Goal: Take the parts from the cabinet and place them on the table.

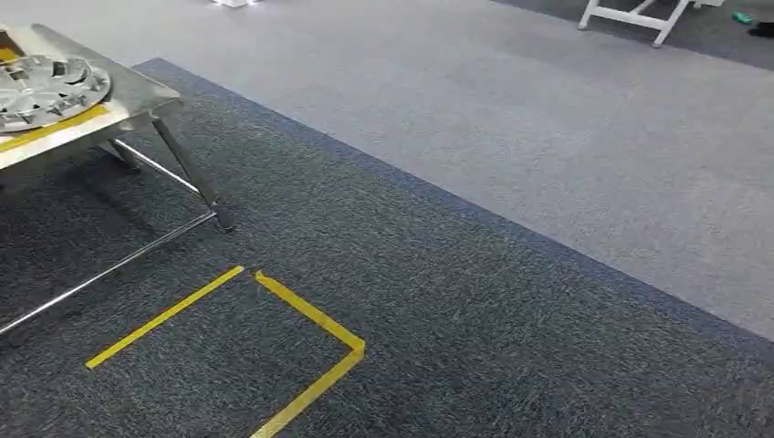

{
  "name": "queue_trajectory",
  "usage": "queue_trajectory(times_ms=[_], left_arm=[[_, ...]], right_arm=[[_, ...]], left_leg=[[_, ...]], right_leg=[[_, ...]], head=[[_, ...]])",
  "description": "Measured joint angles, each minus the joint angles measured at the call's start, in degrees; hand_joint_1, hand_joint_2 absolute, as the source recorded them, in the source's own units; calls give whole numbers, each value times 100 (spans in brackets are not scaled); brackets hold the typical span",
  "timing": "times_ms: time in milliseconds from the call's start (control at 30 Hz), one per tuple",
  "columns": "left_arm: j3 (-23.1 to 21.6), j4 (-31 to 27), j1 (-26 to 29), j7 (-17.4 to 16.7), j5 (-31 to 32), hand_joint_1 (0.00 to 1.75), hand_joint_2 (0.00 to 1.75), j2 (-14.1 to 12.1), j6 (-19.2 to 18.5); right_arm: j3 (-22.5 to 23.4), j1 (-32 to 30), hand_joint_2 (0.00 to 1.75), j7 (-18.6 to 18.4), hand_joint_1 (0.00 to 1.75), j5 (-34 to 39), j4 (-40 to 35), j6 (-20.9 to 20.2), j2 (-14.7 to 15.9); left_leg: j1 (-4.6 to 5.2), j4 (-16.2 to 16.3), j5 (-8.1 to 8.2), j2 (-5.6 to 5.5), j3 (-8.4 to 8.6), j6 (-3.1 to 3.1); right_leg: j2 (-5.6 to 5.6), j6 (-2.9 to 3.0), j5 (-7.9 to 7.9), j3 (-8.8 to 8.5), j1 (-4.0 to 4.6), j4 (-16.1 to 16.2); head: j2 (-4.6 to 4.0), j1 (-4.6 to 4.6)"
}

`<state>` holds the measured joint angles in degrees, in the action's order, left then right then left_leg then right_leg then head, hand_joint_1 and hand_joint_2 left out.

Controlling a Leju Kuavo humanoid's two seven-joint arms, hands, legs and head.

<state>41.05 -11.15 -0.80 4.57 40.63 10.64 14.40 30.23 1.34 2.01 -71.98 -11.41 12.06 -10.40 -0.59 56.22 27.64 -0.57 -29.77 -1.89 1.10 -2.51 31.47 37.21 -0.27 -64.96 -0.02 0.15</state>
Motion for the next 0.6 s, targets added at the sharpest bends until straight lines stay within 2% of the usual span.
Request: queue_trajectory(times_ms=[33,67,100,133,167,200,233,267,300,367,400,433,467,500,533,567,600], left_arm=[[18,-2,21,-83,0,0,0,-4,9],[48,0,31,-182,-13,0,0,-4,35],[72,-2,41,-280,-22,0,0,-7,57],[98,-2,47,-345,-42,0,0,-9,74],[109,-2,48,-356,-52,0,0,-11,79],[116,-2,42,-354,-55,0,0,-11,79],[131,-2,32,-352,-57,0,0,-15,81],[160,-2,35,-363,-57,0,0,-28,87],[192,-2,36,-417,-57,0,0,-39,100],[225,-2,18,-507,-57,0,0,-68,105],[236,-4,18,-533,-52,0,0,-79,105],[238,-4,19,-555,-50,0,0,-96,105],[243,-4,21,-557,-50,0,0,-107,103],[254,-4,32,-557,-50,0,0,-109,98],[273,-4,39,-544,-50,0,0,-109,96],[286,-4,42,-511,-46,0,0,-109,92],[288,-4,47,-472,-22,0,0,-107,76]], right_arm=[[-39,21,0,-2,0,-35,0,-15,0],[-90,32,0,-2,0,-72,0,-46,0],[-138,30,0,-11,0,-87,2,-72,0],[-168,21,0,-31,0,-90,4,-92,0],[-181,15,0,-33,0,-87,7,-98,0],[-186,20,0,-22,0,-87,7,-98,0],[-197,42,0,-11,0,-87,7,-100,0],[-227,92,0,-9,0,-94,7,-125,-2],[-271,144,0,-9,0,-115,9,-146,-2],[-302,132,0,-11,0,-135,15,-177,-4],[-315,124,0,-11,0,-144,22,-184,-4],[-319,116,0,-13,0,-153,24,-190,-4],[-323,120,0,-20,0,-162,24,-201,-7],[-339,143,0,-26,0,-173,26,-219,-15],[-365,169,0,-48,0,-175,26,-238,-22],[-378,182,0,-59,0,-173,26,-247,-28],[-378,181,0,-70,0,-170,26,-253,-28]], left_leg=[[8,1,0,87,-6,0],[8,4,0,179,-16,0],[8,6,1,269,-20,2],[8,7,3,342,-19,5],[5,15,10,403,-18,17],[2,27,23,462,-14,37],[7,49,41,505,-6,68],[65,87,78,551,-23,121],[68,105,82,601,-37,155],[57,106,74,708,-5,205],[39,109,97,753,18,233],[11,170,182,541,9,289],[-3,399,373,287,-84,298],[0,801,606,179,-252,298],[3,1309,834,133,-473,298],[5,1722,972,122,-662,291],[5,1934,981,119,-768,279]], right_leg=[[-46,-21,218,207,-7,-455],[-63,-41,355,369,-14,-824],[-72,-58,360,416,-28,-975],[-92,-68,237,314,-41,-840],[-127,-69,32,82,-50,-454],[-203,-66,-198,-227,-56,64],[-394,-59,-351,-505,-54,514],[-582,-50,-260,-600,-3,752],[-497,84,-266,-637,-11,740],[-397,141,-265,-576,20,727],[-339,188,-276,-567,15,744],[-300,232,-298,-613,-9,762],[-254,263,-306,-609,-8,759],[-201,298,-313,-600,-3,759],[-127,315,-316,-592,11,759],[-49,324,-319,-590,27,756],[26,329,-318,-596,40,755]], head=[[0,-7],[0,-4],[0,-4],[0,-4],[0,-4],[0,-4],[0,0],[0,6],[0,-11],[0,-31],[0,-22],[0,-39],[0,-52],[0,-59],[0,-61],[0,-59],[0,-59]])
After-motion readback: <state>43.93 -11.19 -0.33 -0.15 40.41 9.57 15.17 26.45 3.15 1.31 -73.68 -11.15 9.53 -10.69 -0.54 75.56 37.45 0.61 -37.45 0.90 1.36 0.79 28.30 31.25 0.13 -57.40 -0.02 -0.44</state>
